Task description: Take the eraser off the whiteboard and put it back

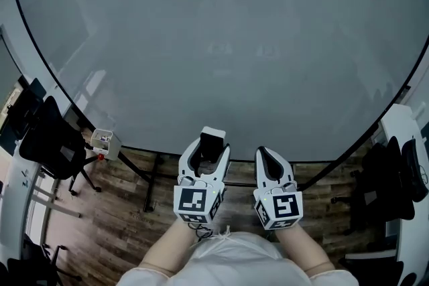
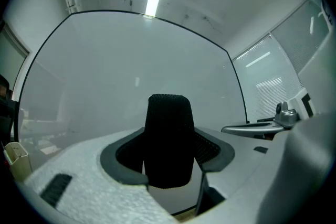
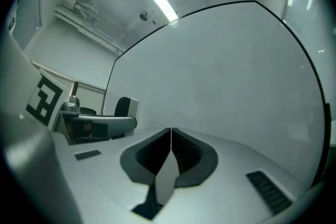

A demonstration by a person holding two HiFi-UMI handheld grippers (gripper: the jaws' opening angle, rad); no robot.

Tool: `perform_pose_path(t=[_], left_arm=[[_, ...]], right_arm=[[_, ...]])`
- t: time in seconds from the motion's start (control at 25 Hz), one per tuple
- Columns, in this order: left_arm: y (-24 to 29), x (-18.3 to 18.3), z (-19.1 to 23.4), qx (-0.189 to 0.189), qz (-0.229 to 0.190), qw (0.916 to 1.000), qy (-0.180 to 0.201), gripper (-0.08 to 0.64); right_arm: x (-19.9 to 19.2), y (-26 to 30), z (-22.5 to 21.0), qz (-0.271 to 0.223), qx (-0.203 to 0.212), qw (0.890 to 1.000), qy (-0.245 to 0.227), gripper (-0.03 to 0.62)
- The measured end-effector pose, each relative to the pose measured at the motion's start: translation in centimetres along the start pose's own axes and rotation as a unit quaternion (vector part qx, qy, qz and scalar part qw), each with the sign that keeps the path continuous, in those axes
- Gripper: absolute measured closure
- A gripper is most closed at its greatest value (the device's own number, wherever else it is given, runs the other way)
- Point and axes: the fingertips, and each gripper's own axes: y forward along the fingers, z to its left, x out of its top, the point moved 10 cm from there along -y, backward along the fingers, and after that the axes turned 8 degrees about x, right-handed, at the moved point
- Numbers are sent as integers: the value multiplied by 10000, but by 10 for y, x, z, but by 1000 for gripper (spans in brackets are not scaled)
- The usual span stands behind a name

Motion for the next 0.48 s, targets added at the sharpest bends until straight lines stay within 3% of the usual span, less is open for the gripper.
perform_pose_path(t=[0.48], left_arm=[[55,52,16,27,-450,9985,297,298]], right_arm=[[12,11,-6,-76,224,9996,-152,564]])
